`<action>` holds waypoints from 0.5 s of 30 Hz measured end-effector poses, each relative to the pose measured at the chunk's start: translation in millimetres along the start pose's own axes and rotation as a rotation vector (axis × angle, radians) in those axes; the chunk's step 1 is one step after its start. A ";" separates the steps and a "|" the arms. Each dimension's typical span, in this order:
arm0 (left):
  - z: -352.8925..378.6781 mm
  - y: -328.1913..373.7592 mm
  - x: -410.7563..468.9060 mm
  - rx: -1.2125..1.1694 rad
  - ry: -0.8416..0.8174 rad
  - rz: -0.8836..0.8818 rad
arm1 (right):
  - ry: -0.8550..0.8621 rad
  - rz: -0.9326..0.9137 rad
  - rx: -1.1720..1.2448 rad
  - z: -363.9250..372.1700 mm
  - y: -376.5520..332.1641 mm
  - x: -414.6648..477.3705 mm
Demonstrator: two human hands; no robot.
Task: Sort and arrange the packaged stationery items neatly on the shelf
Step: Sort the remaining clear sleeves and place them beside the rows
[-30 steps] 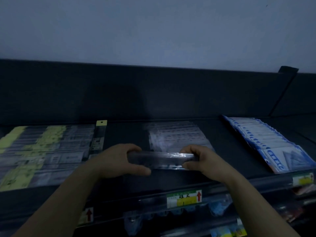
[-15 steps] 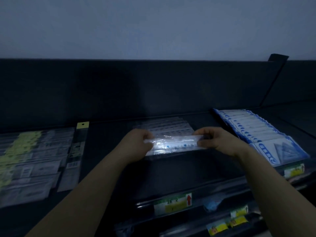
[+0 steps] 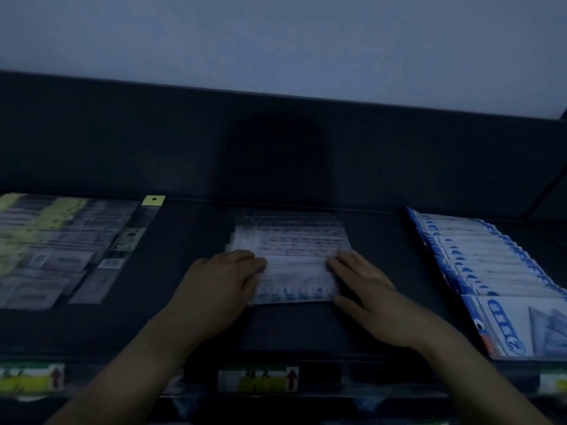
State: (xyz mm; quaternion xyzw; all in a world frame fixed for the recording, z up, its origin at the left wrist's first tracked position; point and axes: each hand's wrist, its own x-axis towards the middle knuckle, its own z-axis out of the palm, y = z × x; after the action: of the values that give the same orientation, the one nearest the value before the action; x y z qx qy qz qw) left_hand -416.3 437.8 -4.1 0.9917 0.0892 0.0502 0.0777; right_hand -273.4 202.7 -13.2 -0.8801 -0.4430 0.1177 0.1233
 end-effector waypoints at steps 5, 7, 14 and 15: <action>-0.7 0.8 -20.1 0.077 -0.002 -0.055 | -0.107 -0.018 -0.055 2.4 -1.4 -21.0; 2.4 1.7 -24.8 0.088 0.045 -0.060 | -0.143 -0.011 -0.021 2.1 -2.5 -28.0; 4.7 5.1 -29.0 -0.238 0.002 -0.216 | -0.054 0.078 0.331 -6.7 0.7 -33.6; 4.7 4.9 -24.5 -0.249 0.044 -0.243 | -0.017 0.100 0.319 -5.3 2.5 -30.5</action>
State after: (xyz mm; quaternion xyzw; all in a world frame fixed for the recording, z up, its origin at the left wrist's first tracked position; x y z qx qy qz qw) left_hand -438.9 427.8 -10.0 0.9551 0.2030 0.0727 0.2034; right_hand -287.6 175.9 -5.9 -0.8693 -0.3754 0.1998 0.2518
